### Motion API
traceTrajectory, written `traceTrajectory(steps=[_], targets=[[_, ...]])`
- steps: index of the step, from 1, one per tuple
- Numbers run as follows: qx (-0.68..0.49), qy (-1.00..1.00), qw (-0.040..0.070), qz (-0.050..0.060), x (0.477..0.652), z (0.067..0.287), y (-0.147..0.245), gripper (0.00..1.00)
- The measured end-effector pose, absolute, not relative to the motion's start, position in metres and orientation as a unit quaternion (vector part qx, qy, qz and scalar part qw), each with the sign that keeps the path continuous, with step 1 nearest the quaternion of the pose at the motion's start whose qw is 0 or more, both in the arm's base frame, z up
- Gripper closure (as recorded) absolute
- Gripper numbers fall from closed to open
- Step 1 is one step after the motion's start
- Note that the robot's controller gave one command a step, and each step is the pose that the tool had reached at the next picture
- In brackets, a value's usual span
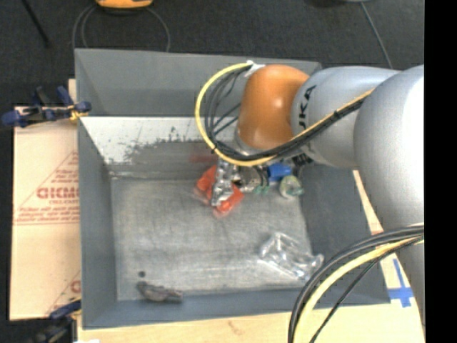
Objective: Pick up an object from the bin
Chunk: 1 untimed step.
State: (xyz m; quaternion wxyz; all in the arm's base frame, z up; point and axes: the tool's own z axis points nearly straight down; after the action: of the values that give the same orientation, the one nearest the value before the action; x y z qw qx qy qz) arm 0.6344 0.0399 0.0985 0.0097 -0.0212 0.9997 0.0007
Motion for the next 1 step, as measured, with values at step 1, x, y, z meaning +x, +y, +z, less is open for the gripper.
traceTrajectory(steps=[1], targets=[[-0.022, 1.000, -0.008, 0.002, 0.6268, 0.0935, 0.0420, 0.00]])
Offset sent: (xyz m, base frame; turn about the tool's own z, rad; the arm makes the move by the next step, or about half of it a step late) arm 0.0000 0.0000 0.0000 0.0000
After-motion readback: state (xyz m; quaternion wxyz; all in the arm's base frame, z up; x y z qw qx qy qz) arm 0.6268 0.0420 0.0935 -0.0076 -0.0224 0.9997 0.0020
